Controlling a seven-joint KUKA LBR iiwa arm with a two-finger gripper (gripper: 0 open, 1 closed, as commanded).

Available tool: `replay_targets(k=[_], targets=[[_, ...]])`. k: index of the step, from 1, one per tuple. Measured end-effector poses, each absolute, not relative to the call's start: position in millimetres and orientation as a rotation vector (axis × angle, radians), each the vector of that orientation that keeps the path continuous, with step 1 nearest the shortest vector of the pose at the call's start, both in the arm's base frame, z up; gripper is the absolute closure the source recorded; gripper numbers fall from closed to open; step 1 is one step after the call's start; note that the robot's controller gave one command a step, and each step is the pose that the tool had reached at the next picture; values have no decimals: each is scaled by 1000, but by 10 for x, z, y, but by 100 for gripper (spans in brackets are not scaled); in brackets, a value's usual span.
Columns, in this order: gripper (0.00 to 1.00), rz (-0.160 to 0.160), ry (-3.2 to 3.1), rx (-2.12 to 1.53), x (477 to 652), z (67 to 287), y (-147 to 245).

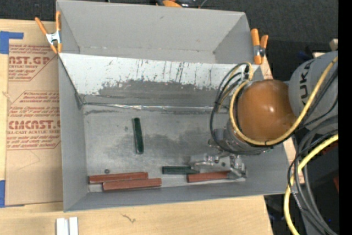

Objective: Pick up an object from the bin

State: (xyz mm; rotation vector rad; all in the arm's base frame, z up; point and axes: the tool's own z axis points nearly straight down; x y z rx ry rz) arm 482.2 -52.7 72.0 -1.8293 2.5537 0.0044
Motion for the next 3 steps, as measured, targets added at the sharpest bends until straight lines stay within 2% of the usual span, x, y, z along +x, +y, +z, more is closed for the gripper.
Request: replay_targets(k=[1, 2, 3], targets=[[0, 5, 2604, -1752, 4989, 705, 396], [0, -2, 2621, -1731, 4994, 697, -653], [0, 1, 2830, -1350, 4984, 1474, -280]])
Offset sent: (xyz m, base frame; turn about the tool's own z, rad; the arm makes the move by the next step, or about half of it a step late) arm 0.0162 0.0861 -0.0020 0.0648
